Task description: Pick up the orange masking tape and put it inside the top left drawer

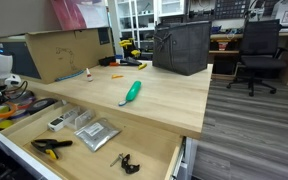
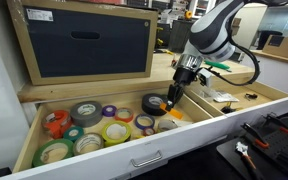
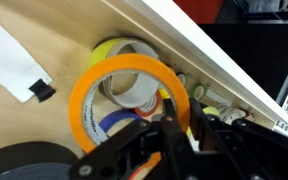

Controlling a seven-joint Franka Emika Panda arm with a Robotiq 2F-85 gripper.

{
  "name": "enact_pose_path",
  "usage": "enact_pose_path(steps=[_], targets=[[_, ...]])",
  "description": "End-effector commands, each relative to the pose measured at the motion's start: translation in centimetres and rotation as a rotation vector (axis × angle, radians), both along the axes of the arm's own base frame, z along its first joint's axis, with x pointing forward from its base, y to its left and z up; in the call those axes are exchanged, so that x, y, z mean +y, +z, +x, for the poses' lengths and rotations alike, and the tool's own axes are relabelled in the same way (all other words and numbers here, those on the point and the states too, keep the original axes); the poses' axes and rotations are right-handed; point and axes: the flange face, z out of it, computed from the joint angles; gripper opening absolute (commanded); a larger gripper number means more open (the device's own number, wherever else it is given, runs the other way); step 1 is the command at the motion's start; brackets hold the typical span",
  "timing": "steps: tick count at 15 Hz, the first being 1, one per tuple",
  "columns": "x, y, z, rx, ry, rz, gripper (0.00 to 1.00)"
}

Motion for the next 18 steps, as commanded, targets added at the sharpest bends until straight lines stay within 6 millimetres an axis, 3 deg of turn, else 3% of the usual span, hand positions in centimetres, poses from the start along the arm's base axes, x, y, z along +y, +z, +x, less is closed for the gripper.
enact_pose_path(steps=[1,4,7,10,12,18], targets=[[-2.2,2.4,-0.4,0.023,0.022,-0.053,0.05],[-4.0,2.1,-0.9,0.052,0.057,-0.133,0.05],[-6.4,0.5,-0.8,0.010,0.098,-0.238,0.05],[-7.6,-0.6,-0.4,-0.027,0.145,-0.322,0.05],[-7.4,-0.9,-0.2,-0.050,0.171,-0.353,0.05],[-4.5,-1.7,-1.1,-0.090,0.217,-0.355,0.05]])
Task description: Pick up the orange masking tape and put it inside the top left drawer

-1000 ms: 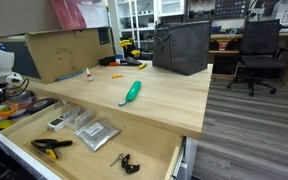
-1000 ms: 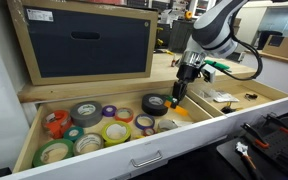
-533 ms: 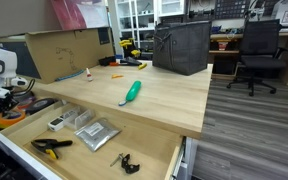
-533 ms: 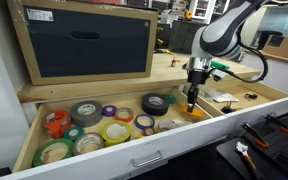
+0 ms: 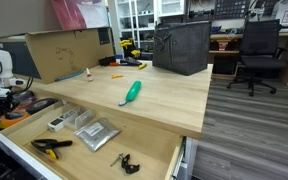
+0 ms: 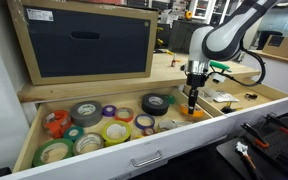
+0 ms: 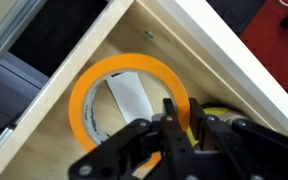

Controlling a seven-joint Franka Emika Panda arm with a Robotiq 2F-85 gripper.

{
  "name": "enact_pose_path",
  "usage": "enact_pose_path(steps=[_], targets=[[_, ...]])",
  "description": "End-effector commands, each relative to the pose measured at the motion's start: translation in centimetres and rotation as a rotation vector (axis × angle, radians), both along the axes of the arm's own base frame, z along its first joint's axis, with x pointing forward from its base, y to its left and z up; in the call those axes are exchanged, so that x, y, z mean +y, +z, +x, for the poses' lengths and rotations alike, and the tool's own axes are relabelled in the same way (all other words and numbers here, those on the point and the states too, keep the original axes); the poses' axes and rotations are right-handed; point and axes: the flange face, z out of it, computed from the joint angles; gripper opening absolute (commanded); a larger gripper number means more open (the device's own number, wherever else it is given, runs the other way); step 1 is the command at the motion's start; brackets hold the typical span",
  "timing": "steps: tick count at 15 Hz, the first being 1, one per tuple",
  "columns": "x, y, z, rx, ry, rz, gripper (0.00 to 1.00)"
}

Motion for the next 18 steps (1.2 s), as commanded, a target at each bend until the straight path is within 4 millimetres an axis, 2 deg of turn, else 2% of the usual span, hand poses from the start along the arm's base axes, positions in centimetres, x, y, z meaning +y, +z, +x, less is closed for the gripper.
enact_pose_path(steps=[1,5,12,13,15,18], targets=[[2.0,-0.5,-0.5,-0.026,0.008,0.011,0.05],[3.9,-1.4,-1.2,-0.042,0.043,0.018,0.05],[2.8,-1.9,-0.7,-0.080,0.107,-0.064,0.05],[2.9,-1.9,-0.7,-0.087,0.112,-0.079,0.44],[3.3,-1.8,-0.9,-0.099,0.127,-0.086,0.51],[4.3,-0.9,-2.2,-0.100,0.147,-0.075,0.74]])
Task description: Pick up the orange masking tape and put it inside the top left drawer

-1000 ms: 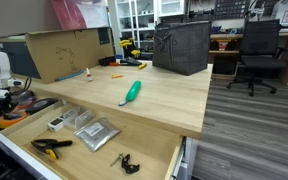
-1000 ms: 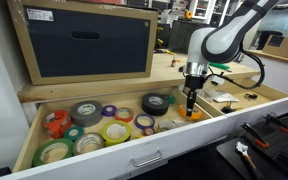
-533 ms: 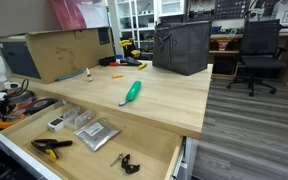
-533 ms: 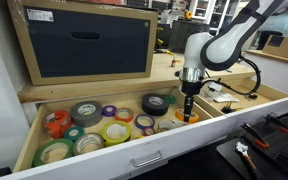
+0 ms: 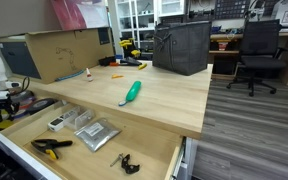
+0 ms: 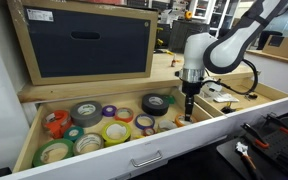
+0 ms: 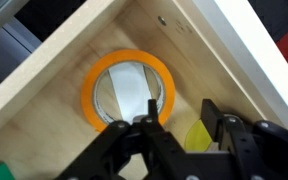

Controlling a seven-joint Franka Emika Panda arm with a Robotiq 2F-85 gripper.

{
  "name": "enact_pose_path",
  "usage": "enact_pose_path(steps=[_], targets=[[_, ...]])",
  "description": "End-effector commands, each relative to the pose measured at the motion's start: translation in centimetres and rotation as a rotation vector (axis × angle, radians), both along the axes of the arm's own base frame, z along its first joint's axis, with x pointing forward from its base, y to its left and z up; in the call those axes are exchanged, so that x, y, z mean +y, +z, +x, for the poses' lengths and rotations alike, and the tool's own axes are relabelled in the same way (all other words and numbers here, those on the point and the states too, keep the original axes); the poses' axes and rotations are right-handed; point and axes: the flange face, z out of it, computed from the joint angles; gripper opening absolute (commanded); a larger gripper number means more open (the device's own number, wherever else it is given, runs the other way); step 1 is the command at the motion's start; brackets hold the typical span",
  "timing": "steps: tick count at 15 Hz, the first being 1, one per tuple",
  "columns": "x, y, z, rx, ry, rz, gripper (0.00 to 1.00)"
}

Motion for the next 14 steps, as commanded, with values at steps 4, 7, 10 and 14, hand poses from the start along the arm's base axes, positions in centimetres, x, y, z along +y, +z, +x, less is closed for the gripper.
enact_pose_path(steps=[4,7,10,14], targets=[[2.1,5.8,-2.7,-0.025,0.032,0.015,0.99],[1.5,11.2,-3.5,-0.047,0.029,-0.003,1.00],[-0.4,16.7,-3.6,-0.067,-0.026,-0.018,1.00],[-5.8,23.5,-2.4,-0.086,-0.159,-0.069,1.00]])
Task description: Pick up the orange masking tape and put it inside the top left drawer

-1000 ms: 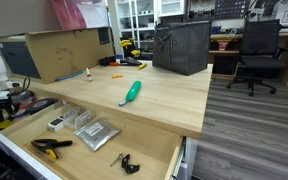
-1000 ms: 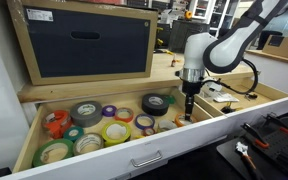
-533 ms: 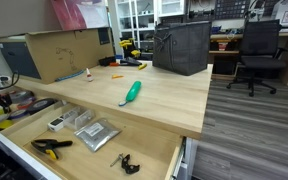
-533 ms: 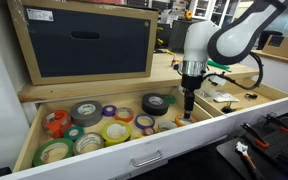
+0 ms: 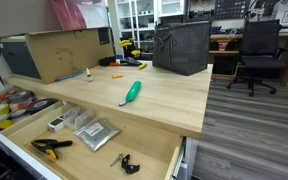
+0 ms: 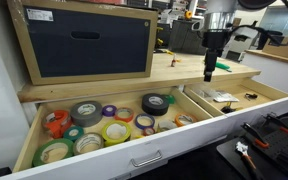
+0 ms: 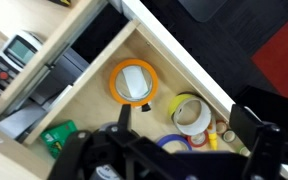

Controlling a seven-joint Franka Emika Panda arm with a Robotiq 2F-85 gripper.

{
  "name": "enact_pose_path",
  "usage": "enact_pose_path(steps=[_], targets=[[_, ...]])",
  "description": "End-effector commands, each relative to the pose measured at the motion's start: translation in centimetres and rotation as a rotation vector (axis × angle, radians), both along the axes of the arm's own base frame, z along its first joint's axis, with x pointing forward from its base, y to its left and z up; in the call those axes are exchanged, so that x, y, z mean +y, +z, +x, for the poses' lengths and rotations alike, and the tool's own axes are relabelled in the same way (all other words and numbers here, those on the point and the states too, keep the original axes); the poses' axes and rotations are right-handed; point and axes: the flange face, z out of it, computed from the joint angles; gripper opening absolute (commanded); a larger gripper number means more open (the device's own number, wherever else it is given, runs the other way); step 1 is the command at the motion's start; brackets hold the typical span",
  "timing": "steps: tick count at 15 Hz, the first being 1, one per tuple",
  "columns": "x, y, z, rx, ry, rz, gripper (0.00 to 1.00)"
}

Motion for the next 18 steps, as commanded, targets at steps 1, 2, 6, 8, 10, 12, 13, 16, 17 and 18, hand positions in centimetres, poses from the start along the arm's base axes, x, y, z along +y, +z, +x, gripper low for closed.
enact_pose_path(steps=[1,2,6,8,10,12,13,16,17,18], targets=[[-5.7,5.7,0.7,-0.024,-0.139,-0.021,1.00],[-7.5,7.1,1.6,-0.040,-0.186,-0.029,1.00],[-14.5,10.3,5.9,-0.105,-0.354,-0.031,1.00],[-17.5,11.0,8.1,-0.123,-0.434,-0.031,1.00],[-20.3,11.8,10.4,-0.133,-0.508,-0.033,1.00],[-22.5,12.8,12.5,-0.129,-0.580,-0.019,1.00],[-23.3,13.5,13.4,-0.130,-0.605,-0.007,1.00],[-25.4,16.1,16.2,-0.134,-0.677,0.009,1.00],[-25.8,16.9,16.9,-0.133,-0.692,0.015,1.00],[-26.2,17.9,17.5,-0.125,-0.709,0.022,1.00]])
